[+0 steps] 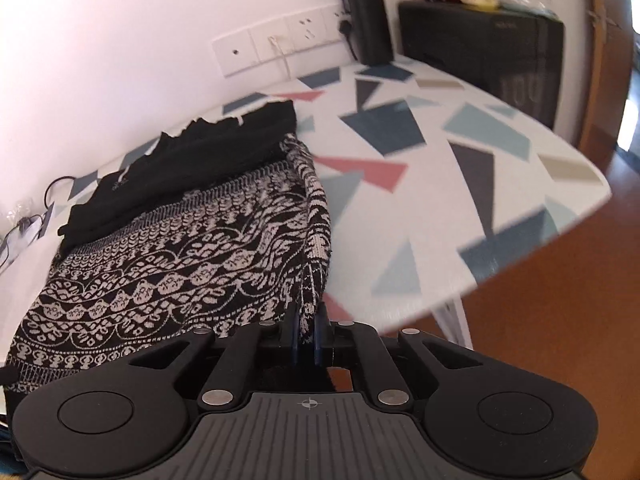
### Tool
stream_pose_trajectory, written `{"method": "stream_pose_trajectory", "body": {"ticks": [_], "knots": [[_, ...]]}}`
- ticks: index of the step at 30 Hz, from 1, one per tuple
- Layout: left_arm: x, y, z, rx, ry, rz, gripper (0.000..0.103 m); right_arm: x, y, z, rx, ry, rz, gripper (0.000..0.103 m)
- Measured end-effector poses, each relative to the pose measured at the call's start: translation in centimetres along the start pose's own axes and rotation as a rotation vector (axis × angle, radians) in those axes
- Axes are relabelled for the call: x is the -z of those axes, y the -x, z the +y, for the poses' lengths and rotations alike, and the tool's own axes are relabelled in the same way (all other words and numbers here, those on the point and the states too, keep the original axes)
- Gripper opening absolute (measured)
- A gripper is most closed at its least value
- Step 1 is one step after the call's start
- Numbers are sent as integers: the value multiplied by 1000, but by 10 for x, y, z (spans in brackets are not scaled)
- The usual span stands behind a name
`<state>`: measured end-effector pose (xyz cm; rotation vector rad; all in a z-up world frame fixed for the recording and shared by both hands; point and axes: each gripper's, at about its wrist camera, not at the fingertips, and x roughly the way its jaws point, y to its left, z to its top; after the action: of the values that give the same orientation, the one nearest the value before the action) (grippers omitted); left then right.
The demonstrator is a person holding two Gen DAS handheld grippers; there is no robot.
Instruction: Fold clothes
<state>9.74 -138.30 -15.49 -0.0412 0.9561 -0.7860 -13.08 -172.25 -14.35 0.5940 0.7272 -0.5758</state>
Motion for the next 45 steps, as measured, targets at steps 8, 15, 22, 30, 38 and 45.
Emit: {"method": "stream_pose_trajectory", "body": {"ticks": [8,15,22,30,38,45], "knots": [[-52,7,2,74,11,-155,13,-32,6,24,-19,-62,-90,6],[-138,-2,12,89,83,-298,13,-126,-2,58,-79,-86,-245,6],[-200,-48,17,11,90,-312,13,-201,-55,77,-80,-91,-319,6],[-226,-126,35,-90,127,-202,13,-250,-174,70,-71,-98,-217,6],[-236,-196,58,-178,175,-92,16,-255,-270,72,-14,9,-88,6],[-244,-174,63,-77,178,-72,67,-256,-264,59,-91,-62,-55,33]]}}
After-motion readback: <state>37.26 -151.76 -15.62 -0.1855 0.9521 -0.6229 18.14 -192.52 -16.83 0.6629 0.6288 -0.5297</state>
